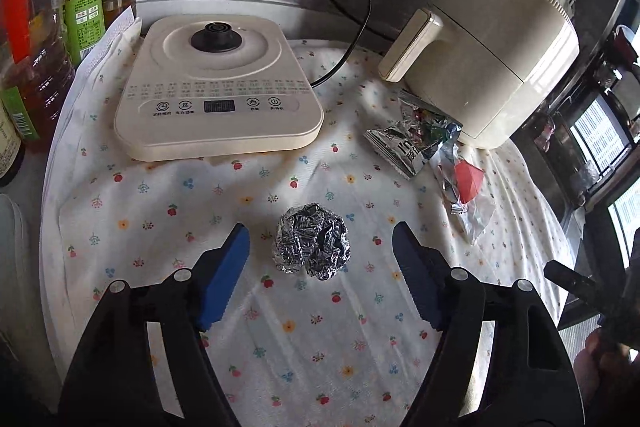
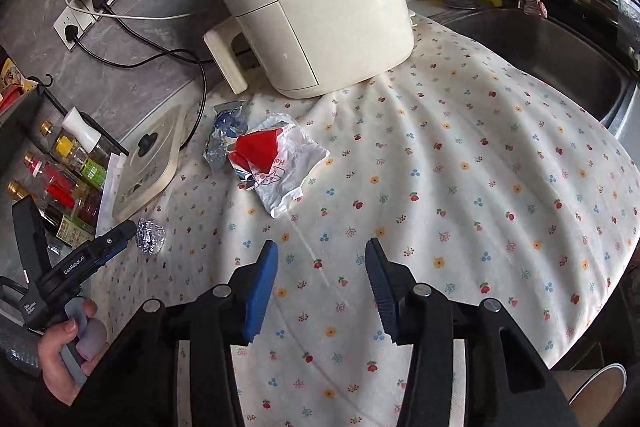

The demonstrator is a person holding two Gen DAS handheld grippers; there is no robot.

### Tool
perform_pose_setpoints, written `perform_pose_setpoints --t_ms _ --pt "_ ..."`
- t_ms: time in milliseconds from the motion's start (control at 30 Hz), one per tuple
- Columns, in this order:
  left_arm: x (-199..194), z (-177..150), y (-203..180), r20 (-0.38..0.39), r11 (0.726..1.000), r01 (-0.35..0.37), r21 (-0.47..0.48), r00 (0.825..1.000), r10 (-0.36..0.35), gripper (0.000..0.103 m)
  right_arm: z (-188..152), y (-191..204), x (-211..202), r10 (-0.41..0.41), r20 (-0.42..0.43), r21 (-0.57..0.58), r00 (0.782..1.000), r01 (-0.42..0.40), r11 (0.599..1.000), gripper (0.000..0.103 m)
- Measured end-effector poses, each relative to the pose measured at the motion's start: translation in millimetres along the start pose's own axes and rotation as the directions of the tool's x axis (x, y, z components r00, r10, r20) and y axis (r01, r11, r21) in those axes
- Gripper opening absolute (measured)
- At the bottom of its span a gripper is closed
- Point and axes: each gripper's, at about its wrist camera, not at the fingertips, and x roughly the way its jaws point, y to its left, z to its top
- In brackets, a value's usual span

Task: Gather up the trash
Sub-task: 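Grasp the foil ball with the left tool while the right tool grasps the red-and-white wrapper, then carry the foil ball and wrapper to the white bin and release both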

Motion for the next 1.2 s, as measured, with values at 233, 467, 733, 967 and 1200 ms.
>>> perform_pose_setpoints --t_ms 233,467,733,967,1200 --pt "25 7 6 -0.063 1.000 0.024 -0.002 0.998 -0.024 0.042 37 25 34 0.011 -0.013 -0.037 1.000 -0.011 0.999 0.045" --pt "11 29 18 -0.008 0.999 0.049 -0.017 0.999 -0.049 0.042 66 47 83 0.019 -0.054 -0.071 0.998 -0.022 0.997 0.048" --pt "-3 31 26 0.025 0.999 0.041 -0.019 0.999 -0.041 0.042 77 49 121 0.045 -0.101 -0.021 0.994 -0.047 0.999 0.014" --pt "-19 18 16 0.043 0.999 0.041 -0.024 0.998 -0.040 0.042 61 47 83 0.101 -0.068 -0.046 0.993 -0.104 0.994 0.004" --pt "-23 6 -36 0.038 0.993 0.098 0.067 0.994 -0.101 0.042 43 23 30 0.113 -0.017 -0.034 0.993 -0.113 0.993 0.004"
